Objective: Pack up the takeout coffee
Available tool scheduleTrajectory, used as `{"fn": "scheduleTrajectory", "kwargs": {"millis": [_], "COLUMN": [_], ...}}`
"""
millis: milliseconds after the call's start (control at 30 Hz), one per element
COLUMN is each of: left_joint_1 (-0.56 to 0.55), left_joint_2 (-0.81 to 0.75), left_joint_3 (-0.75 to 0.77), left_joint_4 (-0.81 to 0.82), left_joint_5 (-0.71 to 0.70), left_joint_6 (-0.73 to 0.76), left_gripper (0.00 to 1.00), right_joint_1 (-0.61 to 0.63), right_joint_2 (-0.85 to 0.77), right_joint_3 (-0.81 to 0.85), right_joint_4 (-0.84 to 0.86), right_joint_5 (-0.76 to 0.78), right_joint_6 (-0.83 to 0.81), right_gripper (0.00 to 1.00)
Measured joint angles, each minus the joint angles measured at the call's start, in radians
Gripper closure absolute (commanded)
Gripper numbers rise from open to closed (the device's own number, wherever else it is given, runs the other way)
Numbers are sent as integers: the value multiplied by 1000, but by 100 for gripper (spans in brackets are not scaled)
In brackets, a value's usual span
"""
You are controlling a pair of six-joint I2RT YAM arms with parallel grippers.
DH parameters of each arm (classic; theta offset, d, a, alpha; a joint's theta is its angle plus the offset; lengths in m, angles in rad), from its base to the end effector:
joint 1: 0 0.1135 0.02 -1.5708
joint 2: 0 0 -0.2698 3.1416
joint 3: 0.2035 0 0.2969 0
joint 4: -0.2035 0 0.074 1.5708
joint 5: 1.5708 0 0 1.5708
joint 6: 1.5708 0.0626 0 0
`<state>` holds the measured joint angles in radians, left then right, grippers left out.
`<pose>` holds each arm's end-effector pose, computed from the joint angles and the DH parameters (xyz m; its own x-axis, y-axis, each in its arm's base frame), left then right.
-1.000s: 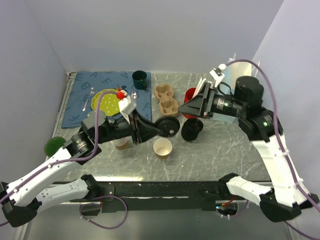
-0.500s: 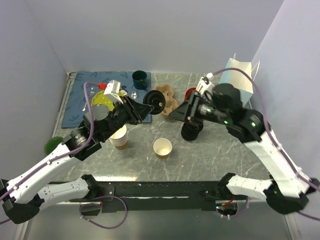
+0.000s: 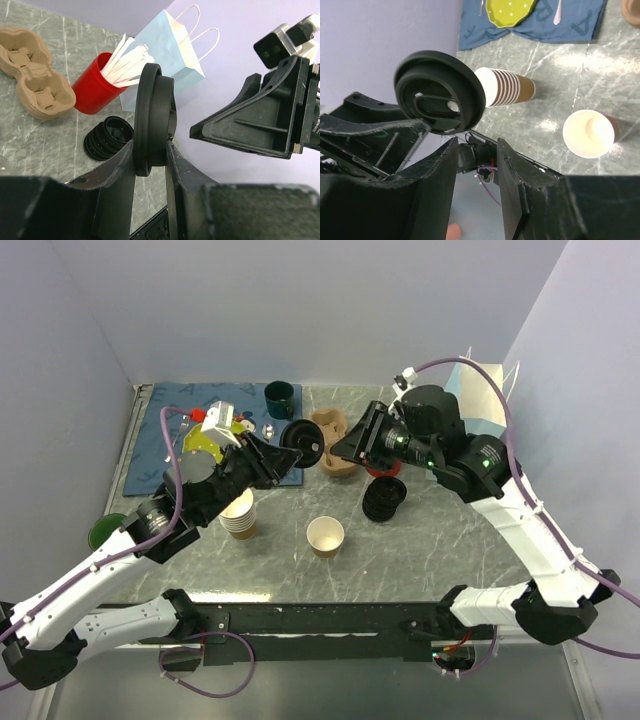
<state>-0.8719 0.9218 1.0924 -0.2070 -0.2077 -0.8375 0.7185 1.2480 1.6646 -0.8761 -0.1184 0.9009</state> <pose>0.1826 -0.1972 0.4320 -0.4737 -0.5663 -0.6745 0.3953 0.5477 -0.7375 0.2195 0.2018 0.4815 -0.7822 0.3501 -0.5154 -0.1936 0.6497 0.7351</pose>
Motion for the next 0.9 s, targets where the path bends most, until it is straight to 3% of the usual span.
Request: {"fn": "scheduleTrajectory", "kwargs": {"millis": [900], "left_joint_1": [0], "left_joint_2": [-4], "left_joint_3": [-30], "left_joint_4": [3], "left_joint_5": [2], "left_joint_6": [-27], "left_gripper": [88], "right_joint_1": [38], "right_joint_2": [101], "right_joint_3": [53], "right_joint_4": [-4], "right_joint_5": [3], "right_joint_6": [0], "right_gripper": [66]}}
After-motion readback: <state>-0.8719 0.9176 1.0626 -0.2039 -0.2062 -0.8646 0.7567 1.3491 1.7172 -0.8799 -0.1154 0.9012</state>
